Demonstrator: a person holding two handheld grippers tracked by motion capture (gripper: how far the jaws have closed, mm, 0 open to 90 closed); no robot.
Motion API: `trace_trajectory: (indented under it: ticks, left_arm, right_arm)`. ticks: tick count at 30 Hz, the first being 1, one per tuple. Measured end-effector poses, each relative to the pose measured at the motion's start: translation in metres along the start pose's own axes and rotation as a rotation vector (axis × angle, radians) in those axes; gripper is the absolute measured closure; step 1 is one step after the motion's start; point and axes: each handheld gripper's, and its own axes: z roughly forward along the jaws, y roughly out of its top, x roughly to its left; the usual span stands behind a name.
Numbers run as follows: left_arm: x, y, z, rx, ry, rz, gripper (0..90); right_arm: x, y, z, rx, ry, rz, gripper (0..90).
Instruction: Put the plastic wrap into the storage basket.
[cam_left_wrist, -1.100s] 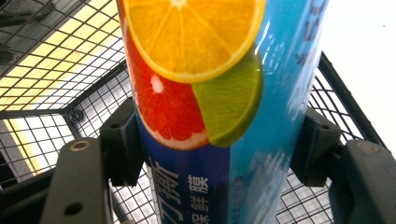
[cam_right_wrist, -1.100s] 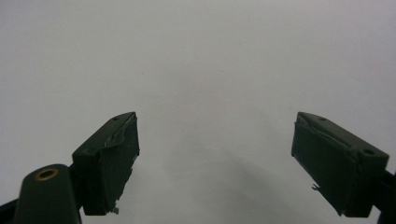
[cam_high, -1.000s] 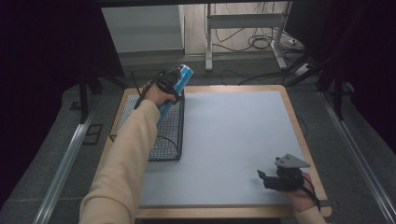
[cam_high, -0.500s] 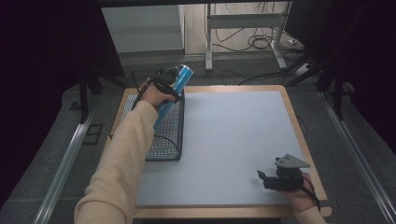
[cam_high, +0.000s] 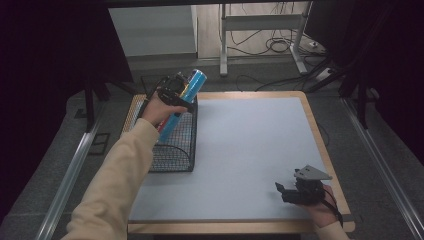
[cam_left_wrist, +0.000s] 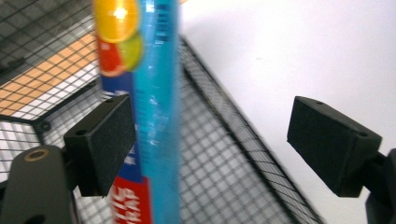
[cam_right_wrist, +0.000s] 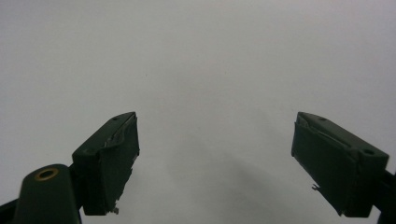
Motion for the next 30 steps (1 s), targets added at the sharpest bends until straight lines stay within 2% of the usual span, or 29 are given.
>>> trace_trajectory:
  ticks: [6, 14, 19, 21, 23, 26, 28, 30]
  left_arm:
    - [-0.036, -0.018, -0.023, -0.085, -0.069, 0.056, 16.0]
    - [-0.089, -0.046, -0.041, -0.160, -0.167, 0.135, 16.5]
    - [-0.117, -0.064, -0.040, -0.163, -0.215, 0.181, 16.6]
    - [-0.126, -0.072, -0.037, -0.169, -0.238, 0.182, 16.7]
    - [-0.134, -0.080, -0.033, -0.170, -0.264, 0.186, 16.7]
    - [-0.145, -0.094, -0.025, -0.164, -0.269, 0.200, 16.8]
    - [-0.150, -0.103, -0.019, -0.160, -0.293, 0.204, 16.9]
    - [-0.155, -0.112, -0.014, -0.157, -0.297, 0.212, 17.0]
  right_arm:
    - [0.000, 0.000, 0.000, -0.002, -0.007, 0.004, 15.4]
    - [0.000, 0.000, 0.000, -0.002, -0.013, 0.004, 15.4]
    - [0.001, 0.001, 0.000, -0.001, -0.013, 0.003, 15.4]
    - [0.002, 0.001, 0.000, 0.000, -0.014, 0.001, 15.4]
    - [0.002, 0.001, 0.000, 0.000, -0.015, 0.002, 15.4]
    - [0.001, 0.000, 0.000, 0.001, -0.016, 0.003, 15.4]
    - [0.001, 0.000, 0.001, 0.001, -0.017, 0.004, 15.4]
    - [0.001, 0.001, 0.001, 0.000, -0.017, 0.006, 15.3]
